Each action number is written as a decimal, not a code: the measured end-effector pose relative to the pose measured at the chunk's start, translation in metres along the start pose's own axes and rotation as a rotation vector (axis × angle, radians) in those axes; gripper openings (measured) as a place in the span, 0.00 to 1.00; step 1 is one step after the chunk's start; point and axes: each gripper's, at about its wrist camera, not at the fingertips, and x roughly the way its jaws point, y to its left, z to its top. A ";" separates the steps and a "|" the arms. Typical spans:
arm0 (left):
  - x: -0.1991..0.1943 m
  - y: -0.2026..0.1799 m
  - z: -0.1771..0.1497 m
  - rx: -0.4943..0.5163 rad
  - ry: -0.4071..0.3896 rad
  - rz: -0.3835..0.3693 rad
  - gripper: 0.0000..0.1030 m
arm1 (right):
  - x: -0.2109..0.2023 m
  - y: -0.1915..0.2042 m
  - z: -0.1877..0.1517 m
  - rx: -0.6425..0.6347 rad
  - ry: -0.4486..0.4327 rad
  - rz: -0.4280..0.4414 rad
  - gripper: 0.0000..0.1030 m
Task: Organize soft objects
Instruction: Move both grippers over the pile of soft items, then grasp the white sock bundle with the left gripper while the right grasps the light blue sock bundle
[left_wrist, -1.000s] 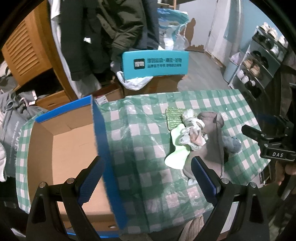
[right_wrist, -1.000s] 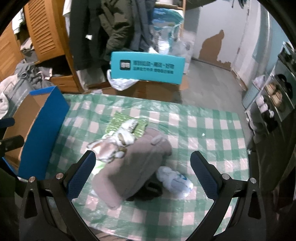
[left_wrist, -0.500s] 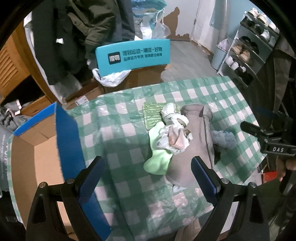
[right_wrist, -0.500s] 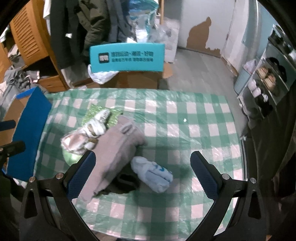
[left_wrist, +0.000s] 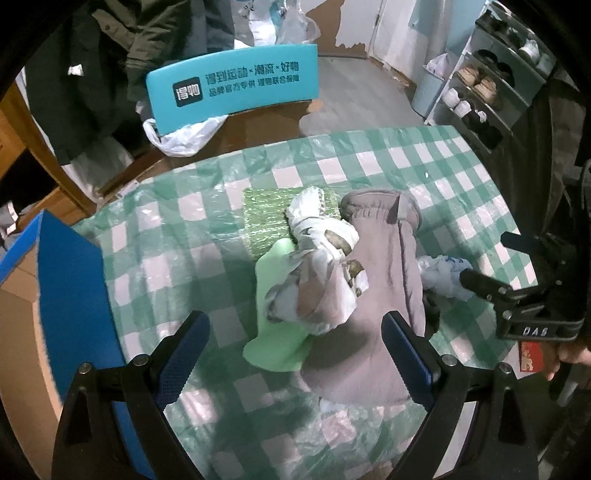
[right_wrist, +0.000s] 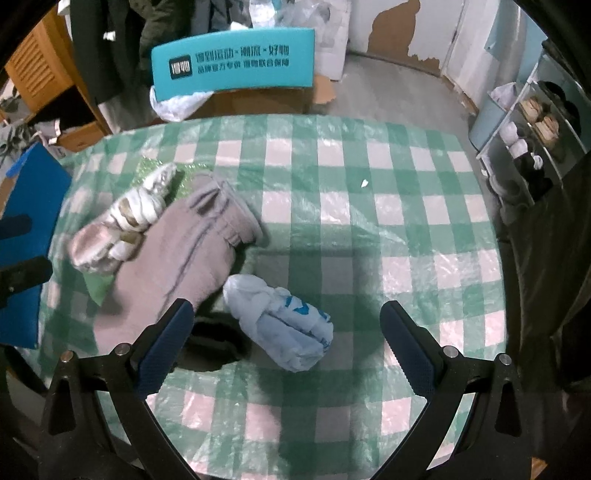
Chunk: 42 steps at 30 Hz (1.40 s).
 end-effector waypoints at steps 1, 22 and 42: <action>0.003 -0.001 0.001 0.001 0.004 -0.001 0.93 | 0.002 0.000 0.000 -0.004 0.003 -0.001 0.98; 0.055 -0.008 0.018 -0.009 0.068 -0.046 0.86 | 0.050 0.010 -0.006 -0.097 0.094 -0.027 0.87; 0.037 -0.005 0.015 0.005 0.002 -0.117 0.16 | 0.047 0.010 -0.002 -0.091 0.087 -0.021 0.50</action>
